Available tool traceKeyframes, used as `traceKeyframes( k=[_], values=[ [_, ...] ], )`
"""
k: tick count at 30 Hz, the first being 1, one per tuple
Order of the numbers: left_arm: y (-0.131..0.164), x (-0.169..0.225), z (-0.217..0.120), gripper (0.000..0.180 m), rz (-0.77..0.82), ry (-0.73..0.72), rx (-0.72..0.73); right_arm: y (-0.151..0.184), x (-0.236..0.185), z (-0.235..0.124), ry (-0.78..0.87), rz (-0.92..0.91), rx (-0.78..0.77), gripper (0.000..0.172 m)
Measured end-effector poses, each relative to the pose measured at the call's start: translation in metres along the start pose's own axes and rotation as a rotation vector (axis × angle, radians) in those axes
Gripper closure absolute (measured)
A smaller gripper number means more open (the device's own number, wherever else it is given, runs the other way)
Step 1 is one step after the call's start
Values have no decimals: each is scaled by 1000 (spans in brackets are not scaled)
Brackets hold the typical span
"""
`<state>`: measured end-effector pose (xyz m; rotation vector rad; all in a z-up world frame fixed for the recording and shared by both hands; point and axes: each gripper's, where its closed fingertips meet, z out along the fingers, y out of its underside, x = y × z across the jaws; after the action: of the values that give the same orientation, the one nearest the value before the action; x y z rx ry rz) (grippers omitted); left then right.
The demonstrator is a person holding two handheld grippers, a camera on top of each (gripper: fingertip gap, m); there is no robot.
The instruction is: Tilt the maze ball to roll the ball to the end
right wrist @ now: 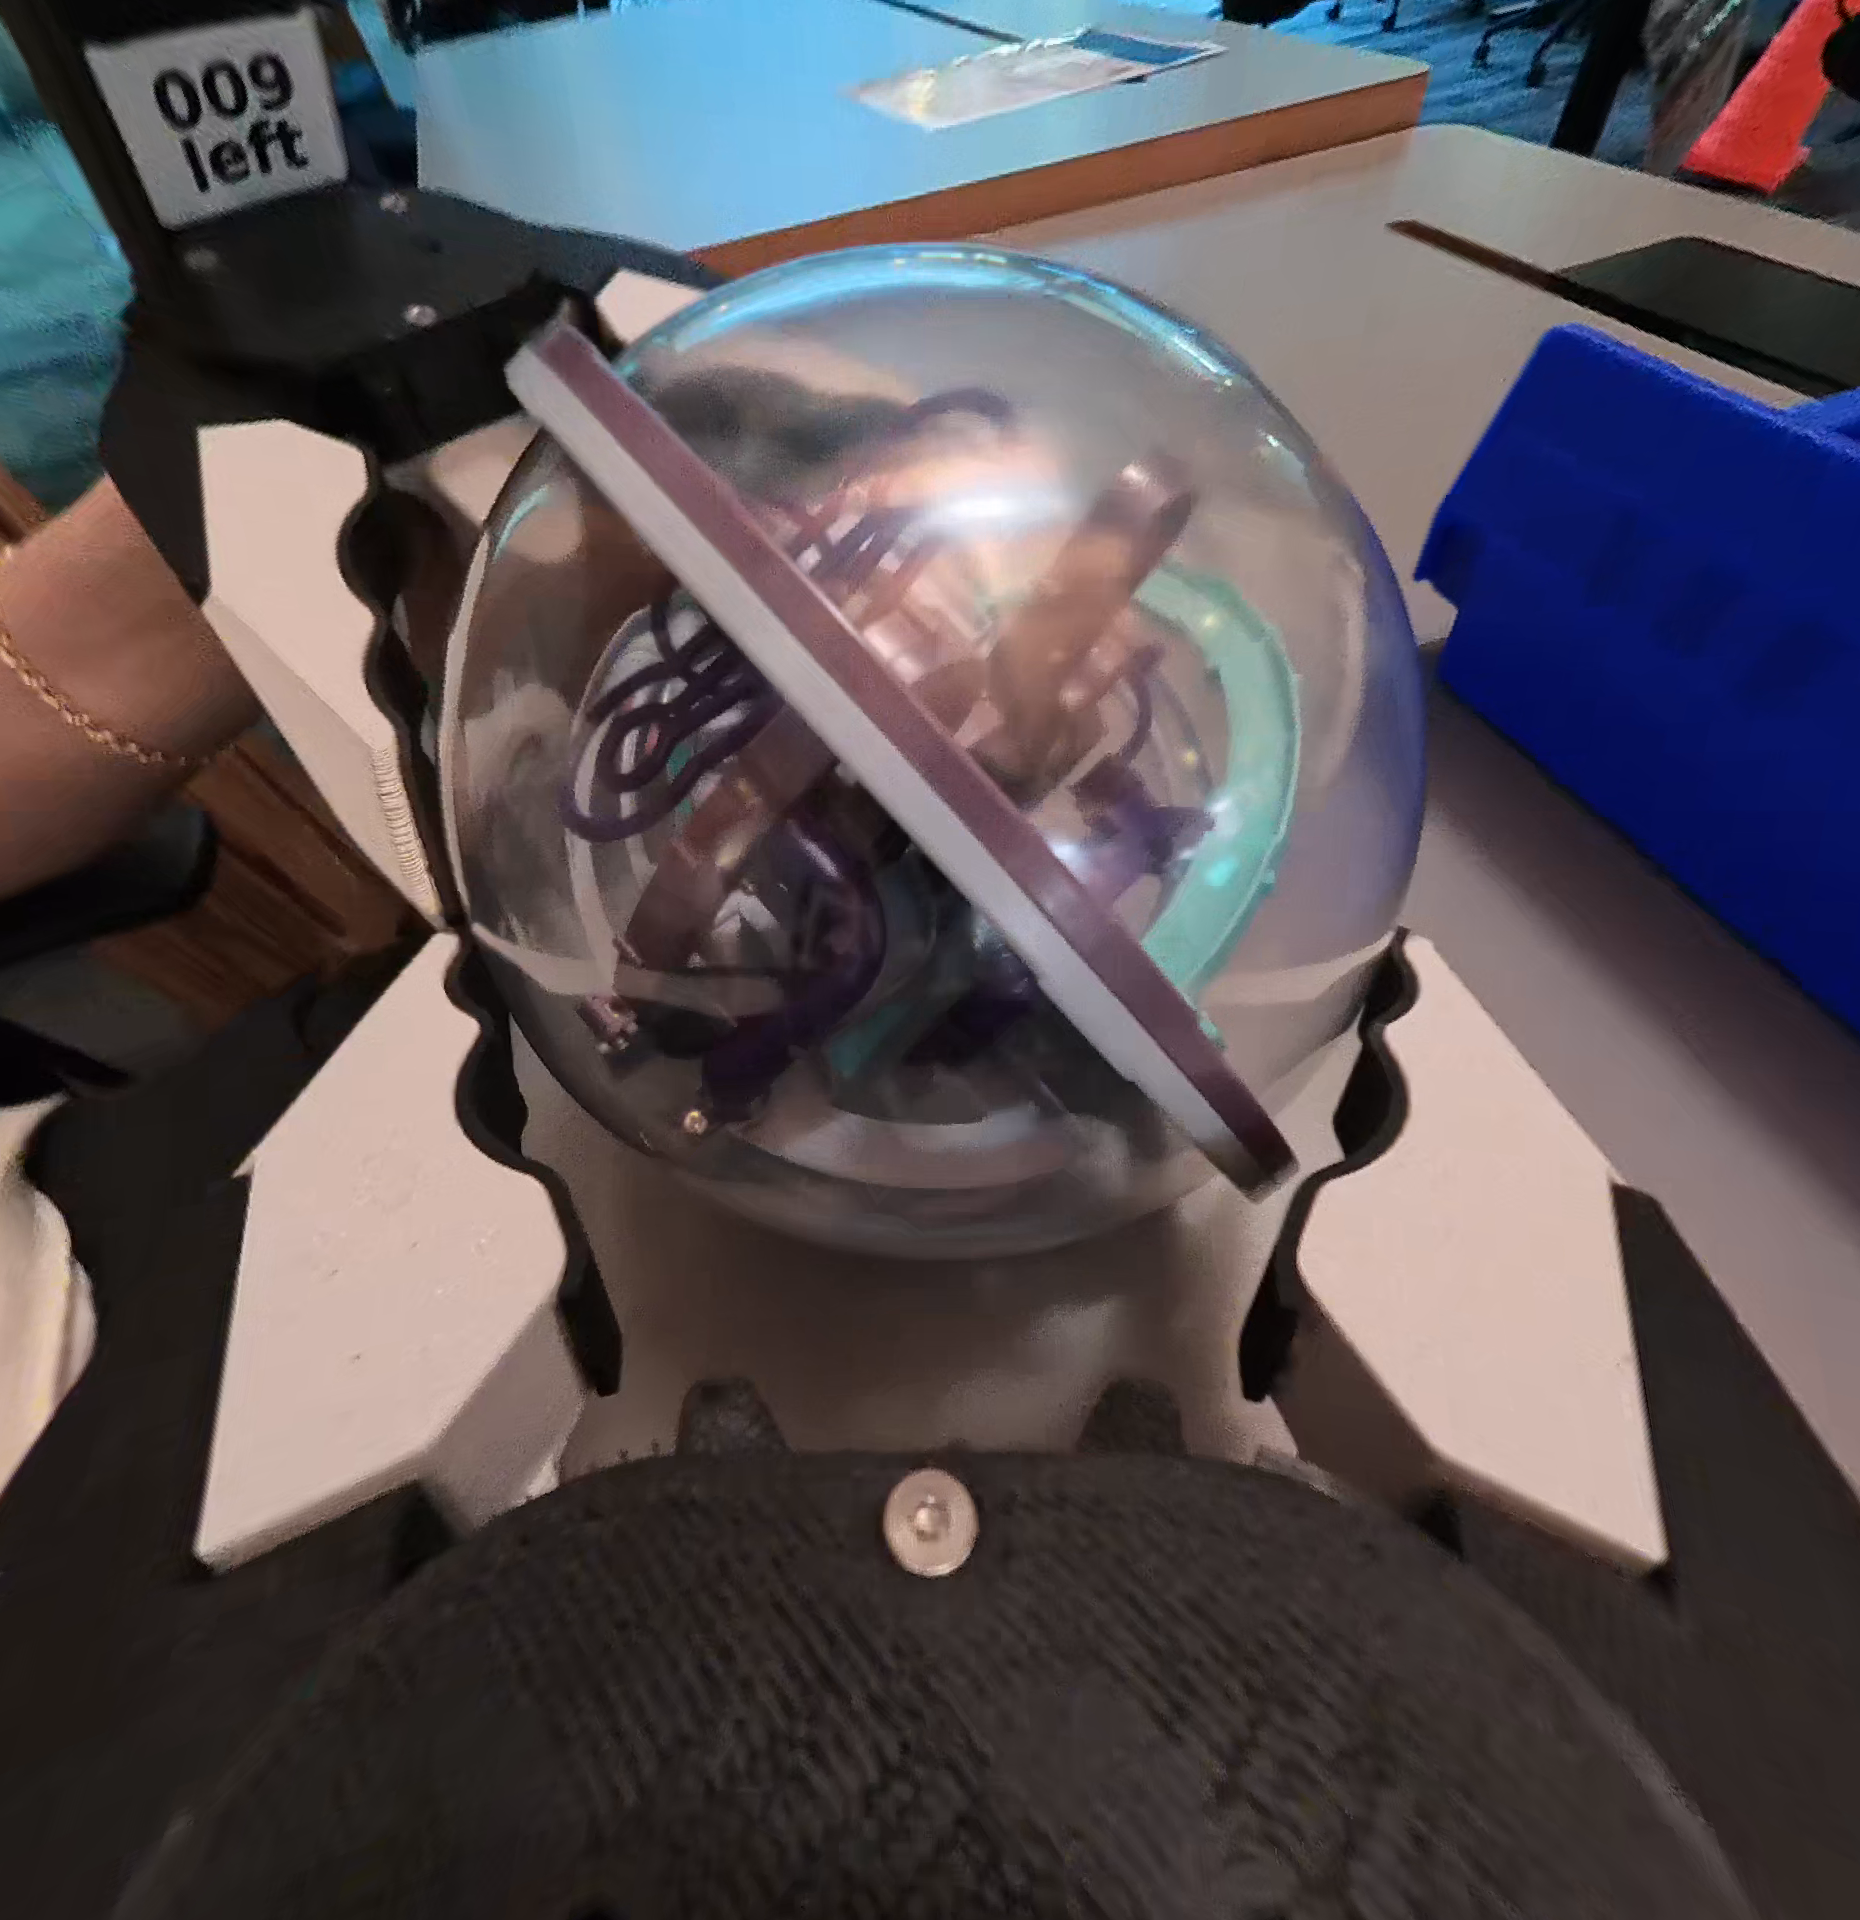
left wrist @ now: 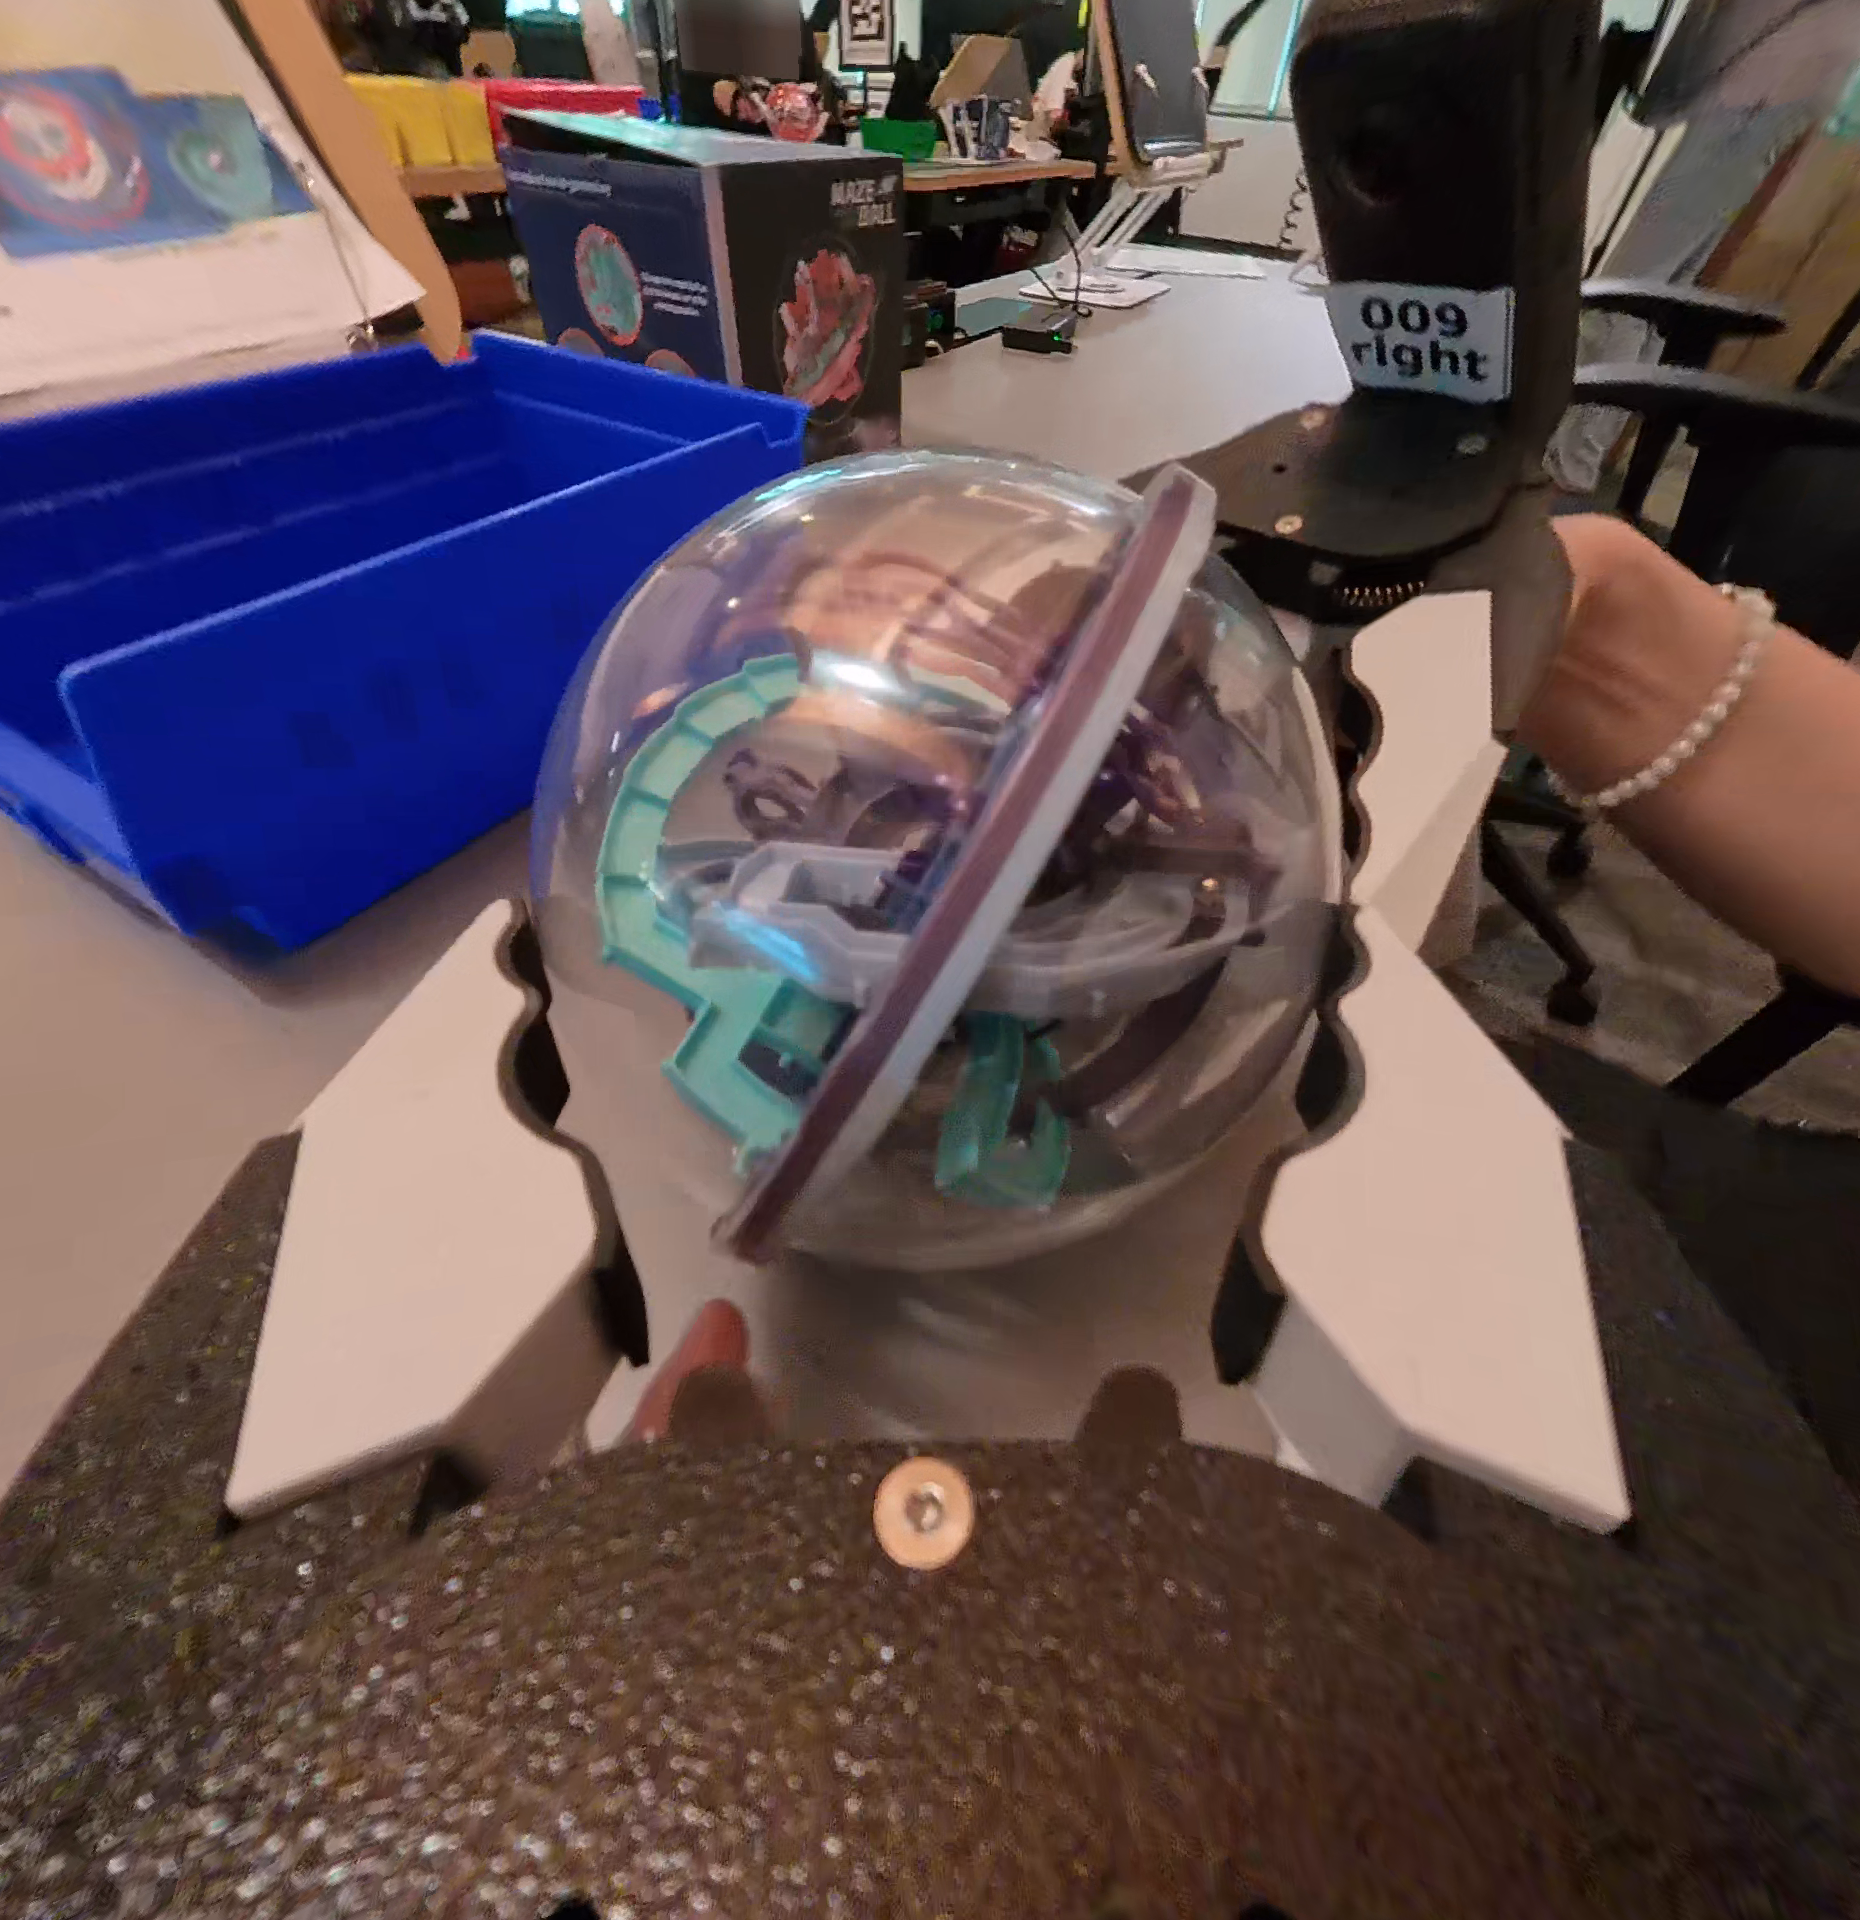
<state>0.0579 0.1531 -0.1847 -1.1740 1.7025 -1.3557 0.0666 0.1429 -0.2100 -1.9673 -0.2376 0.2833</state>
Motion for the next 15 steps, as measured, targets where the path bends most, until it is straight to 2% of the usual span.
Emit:
traceKeyframes(
  k=[3,9,15],
  values=[
    [-1,4,3,34,35,15,32,1,-5,-1,-23,-35,-4,17],
    [-8,2,2,31,-25,41,114,-6,-9,-1,-61,18,41,18],
    [-8,-4,1,32,-173,55,115,-13,-5,5,16,-99,77,14]
  ],
)
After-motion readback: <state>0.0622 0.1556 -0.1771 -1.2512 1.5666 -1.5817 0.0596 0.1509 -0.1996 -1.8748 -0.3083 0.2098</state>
